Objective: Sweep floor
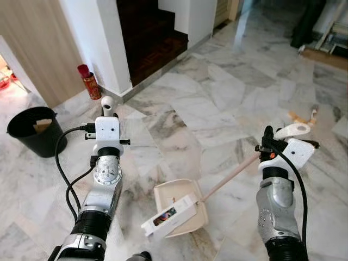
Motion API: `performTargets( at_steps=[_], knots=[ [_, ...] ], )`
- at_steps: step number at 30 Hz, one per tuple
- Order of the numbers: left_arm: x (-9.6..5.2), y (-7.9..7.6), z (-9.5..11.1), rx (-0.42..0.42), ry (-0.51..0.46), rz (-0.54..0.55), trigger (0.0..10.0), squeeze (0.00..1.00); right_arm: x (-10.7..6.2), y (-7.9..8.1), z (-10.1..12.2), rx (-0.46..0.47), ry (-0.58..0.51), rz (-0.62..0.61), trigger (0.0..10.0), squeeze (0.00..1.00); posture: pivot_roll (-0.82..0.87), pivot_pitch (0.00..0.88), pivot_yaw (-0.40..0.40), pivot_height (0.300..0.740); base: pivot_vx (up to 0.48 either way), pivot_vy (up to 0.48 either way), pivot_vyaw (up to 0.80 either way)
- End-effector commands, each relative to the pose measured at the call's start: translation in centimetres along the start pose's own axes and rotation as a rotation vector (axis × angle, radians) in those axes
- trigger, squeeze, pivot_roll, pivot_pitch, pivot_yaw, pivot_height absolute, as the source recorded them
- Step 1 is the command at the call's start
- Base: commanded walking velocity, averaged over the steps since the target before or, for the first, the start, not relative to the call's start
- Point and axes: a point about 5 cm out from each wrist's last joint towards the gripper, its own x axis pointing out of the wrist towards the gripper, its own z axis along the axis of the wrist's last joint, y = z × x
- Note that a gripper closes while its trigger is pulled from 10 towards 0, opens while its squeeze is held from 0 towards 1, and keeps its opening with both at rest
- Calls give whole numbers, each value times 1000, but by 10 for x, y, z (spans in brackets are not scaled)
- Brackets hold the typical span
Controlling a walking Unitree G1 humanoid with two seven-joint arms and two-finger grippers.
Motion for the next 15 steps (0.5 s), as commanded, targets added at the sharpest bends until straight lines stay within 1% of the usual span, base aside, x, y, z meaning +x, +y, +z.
performTargets(
  at_steps=[1,8,15],
  knots=[
    [1,0,6,0,-43,12,10000,0,7,2,8,26,-29,3,10000,0,-73,73,-45,740,0,0,0],
    [2,2,6,-16,-37,22,10000,0,6,4,7,35,-22,10,10000,0,-71,63,-42,740,0,0,0],
    [3,5,6,-14,-34,27,10000,0,5,6,6,46,-23,8,10000,0,-68,64,-31,740,0,309,0]
  ],
)
